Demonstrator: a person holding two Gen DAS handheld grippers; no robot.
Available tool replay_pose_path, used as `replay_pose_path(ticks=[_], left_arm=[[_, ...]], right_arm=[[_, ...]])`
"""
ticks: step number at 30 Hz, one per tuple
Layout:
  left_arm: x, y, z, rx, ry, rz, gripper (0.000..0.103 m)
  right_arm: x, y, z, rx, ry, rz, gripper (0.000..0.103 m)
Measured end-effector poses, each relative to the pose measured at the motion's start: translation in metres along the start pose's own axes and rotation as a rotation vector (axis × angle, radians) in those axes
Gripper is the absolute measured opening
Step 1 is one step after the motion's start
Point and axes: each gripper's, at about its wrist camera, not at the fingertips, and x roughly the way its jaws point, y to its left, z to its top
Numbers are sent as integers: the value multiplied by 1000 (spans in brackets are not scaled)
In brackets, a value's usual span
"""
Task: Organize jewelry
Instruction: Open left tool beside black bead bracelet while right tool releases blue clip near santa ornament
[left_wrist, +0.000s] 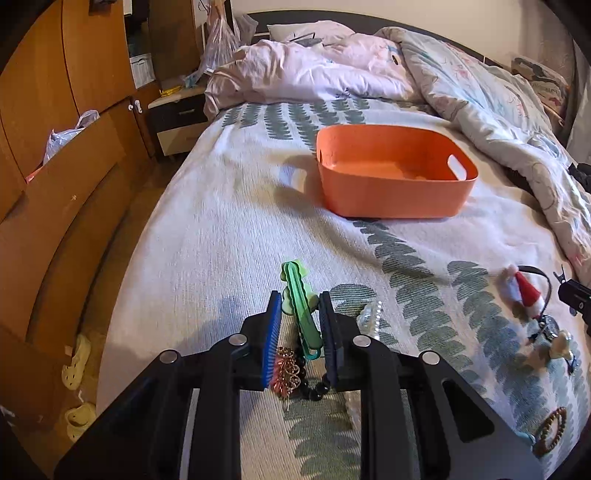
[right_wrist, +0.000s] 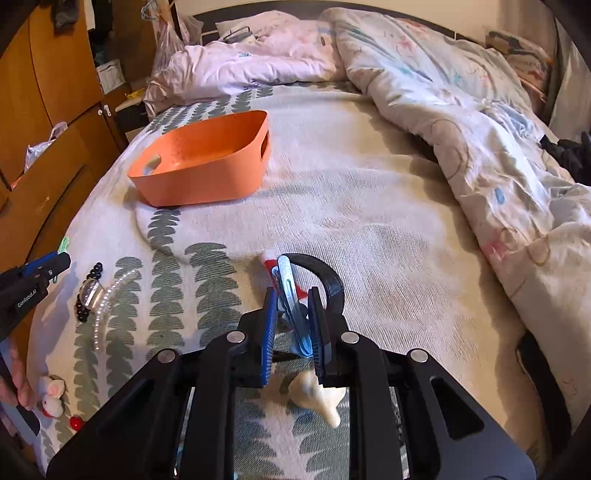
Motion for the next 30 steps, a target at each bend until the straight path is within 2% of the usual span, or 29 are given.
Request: replay_pose_path(ticks=[12,19,28,30], left_arm=[[5,4,3,-15,-1,2,22],[-5,8,6,-24,-8,-3,24],[-47,14,-4,-18,-53,1,50],[-59,19,-11,-26,-64,7,64]], right_arm=[[8,-2,2,8,8,1,21],[-14,1,7,20,-32,12,22],[-56,0,1,39,-80,38,27],[-67,-3,-4,58,-93,47,33]])
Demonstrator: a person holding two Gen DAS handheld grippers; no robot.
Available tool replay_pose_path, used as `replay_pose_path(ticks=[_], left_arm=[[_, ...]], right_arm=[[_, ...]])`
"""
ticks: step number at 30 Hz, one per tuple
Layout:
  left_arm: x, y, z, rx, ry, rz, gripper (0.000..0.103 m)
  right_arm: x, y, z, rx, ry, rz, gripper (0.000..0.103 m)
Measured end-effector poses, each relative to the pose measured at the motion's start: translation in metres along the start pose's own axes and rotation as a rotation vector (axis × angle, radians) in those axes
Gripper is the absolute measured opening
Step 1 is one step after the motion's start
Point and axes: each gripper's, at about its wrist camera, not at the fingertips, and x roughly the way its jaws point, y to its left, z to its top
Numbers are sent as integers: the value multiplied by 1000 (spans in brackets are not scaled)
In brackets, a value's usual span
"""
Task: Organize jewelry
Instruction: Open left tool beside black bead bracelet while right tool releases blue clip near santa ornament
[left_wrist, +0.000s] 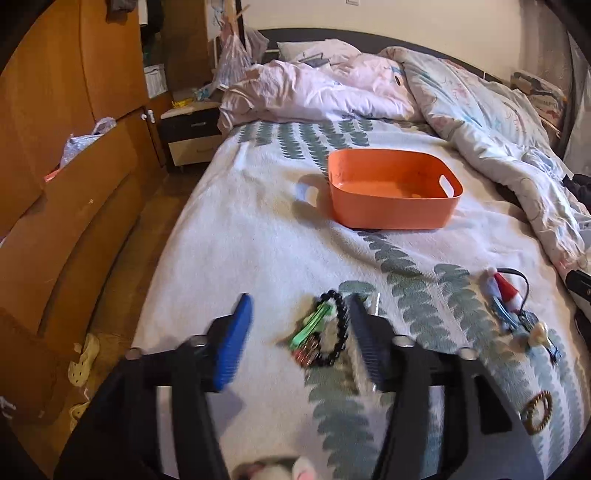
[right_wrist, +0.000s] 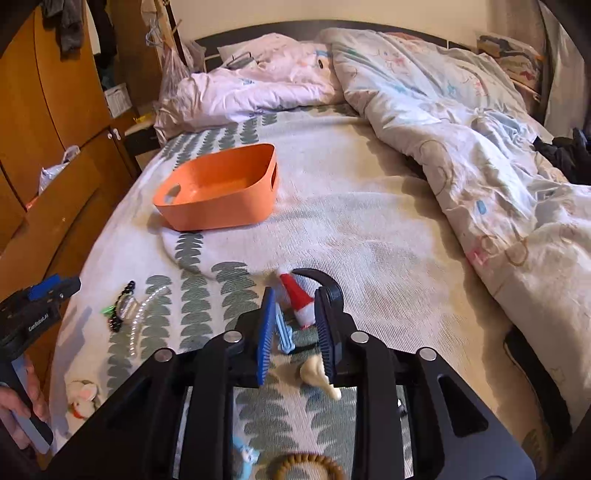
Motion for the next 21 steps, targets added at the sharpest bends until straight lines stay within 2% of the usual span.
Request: replay_pose_path(ticks=[2,3,6,14,21], left_arm=[[-11,7,-10,-16,-3,-8,68],[-16,10,-16,-23,0,-9,73],[-28,15,-32,-39,3,-2,76],[-69,11,-77,-34,-99,54,81],[-98,-3,-117,-17,-148,77,84]], right_arm=[[-13,-6,-7,36,-14,13,42],[-17,-6,-9,36,-14,14,47],[-34,-6,-19,24,-38,-6,52],[-65,-5,-60,4,-67,-39,58],[-86,-3,-102,0,-62,-27,59]])
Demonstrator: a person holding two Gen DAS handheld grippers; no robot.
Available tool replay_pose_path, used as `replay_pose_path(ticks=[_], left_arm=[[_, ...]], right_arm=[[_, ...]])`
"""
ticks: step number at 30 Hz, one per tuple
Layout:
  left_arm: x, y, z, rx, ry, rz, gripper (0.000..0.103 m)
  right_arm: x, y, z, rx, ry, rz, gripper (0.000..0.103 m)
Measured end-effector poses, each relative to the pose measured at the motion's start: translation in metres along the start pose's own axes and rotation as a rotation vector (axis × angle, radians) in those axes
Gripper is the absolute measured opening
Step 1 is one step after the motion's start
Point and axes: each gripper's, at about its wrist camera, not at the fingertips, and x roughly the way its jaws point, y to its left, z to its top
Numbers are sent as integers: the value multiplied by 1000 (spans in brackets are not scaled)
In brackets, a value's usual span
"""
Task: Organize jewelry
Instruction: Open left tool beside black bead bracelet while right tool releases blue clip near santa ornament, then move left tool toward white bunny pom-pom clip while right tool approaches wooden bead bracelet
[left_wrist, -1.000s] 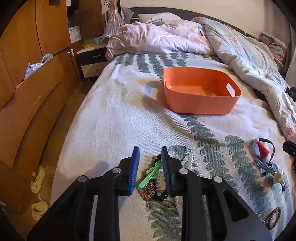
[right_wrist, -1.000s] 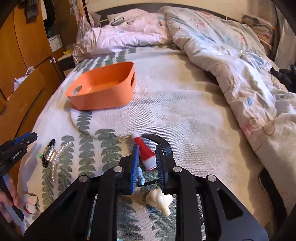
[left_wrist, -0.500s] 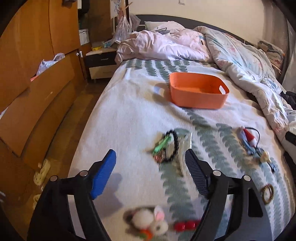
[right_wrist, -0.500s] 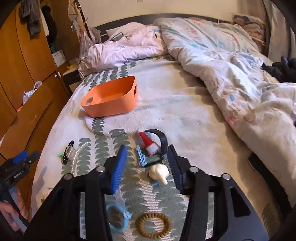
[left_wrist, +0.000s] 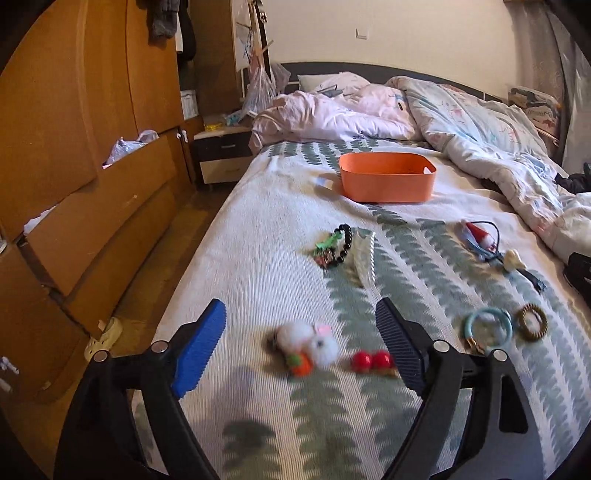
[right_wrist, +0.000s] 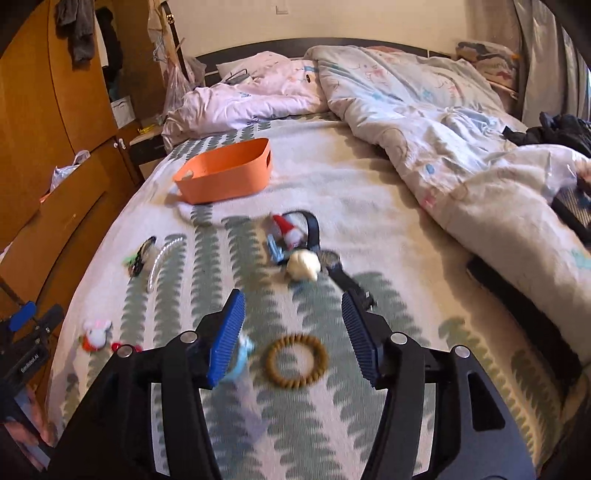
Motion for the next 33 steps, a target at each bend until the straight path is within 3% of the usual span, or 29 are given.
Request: replay_pose_path(ticks=[10,23,33], left_arm=[[-21,-12,-19,31,-51,31,90],[-2,0,-27,7,6,65,90],[-1,1,-29,4,40,44,90]], right_arm=[[-26,11,-38,-38,-33,-8,64],[-5,9,-39,-32,-6,-25,64],[-3,14,-44,-33,9,-25,64]])
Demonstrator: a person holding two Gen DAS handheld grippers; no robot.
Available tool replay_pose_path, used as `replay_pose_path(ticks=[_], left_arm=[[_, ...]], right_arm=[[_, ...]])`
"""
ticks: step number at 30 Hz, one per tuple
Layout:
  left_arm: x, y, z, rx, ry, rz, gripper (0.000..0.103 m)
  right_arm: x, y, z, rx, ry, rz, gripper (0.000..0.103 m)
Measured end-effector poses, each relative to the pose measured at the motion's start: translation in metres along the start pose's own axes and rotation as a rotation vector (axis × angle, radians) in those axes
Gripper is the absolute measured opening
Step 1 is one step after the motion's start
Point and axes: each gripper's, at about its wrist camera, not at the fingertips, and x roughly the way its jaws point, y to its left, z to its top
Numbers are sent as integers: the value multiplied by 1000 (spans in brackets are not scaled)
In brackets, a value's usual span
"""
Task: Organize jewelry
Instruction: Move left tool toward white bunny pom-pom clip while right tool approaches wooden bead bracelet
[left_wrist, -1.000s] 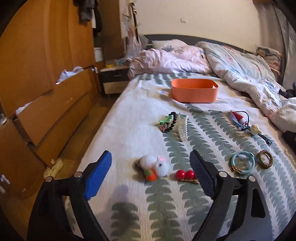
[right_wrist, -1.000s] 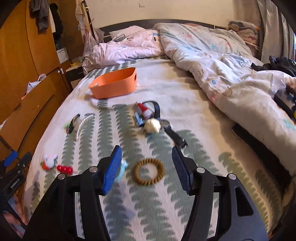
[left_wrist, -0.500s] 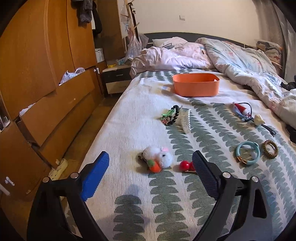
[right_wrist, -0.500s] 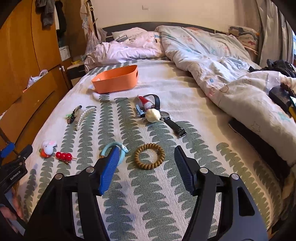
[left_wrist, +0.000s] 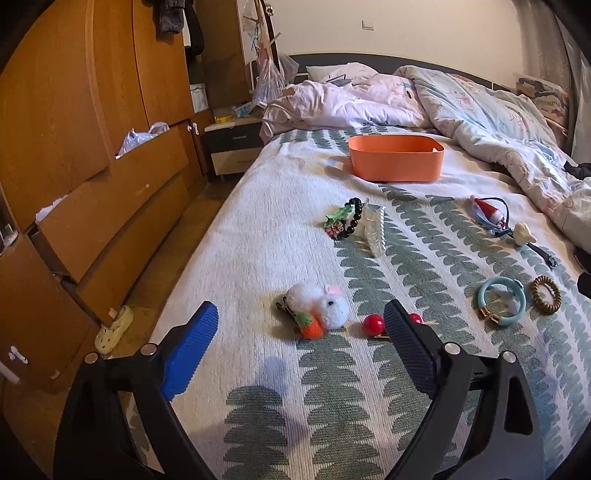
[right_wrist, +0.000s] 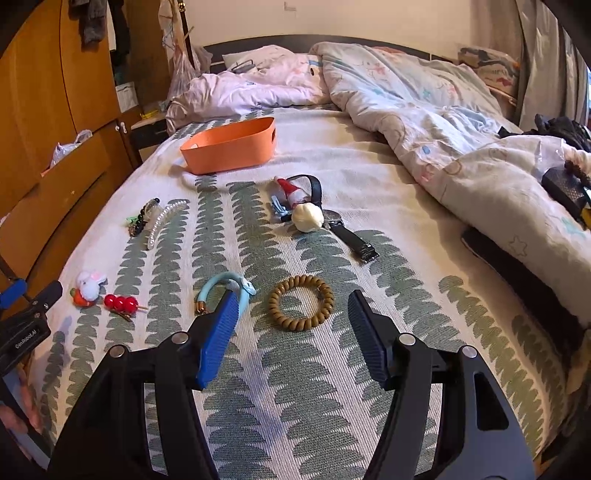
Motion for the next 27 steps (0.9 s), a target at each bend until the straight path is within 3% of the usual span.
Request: replay_pose_path(ticks=[3,10,15,27], left_arm=[[2,-1,-1,0,15,-10,90],[25,1,-4,25,56,53,90],[48,6,-8,10,160,22,90],[75,11,-8,2,239,19,90]], right_arm=[[0,-3,-1,21,12,-9,64],[14,-14,-1,56,39,-29,64],[39,-21,0,81,91,-50,64],[72,-4,0,11,128,-119,64]])
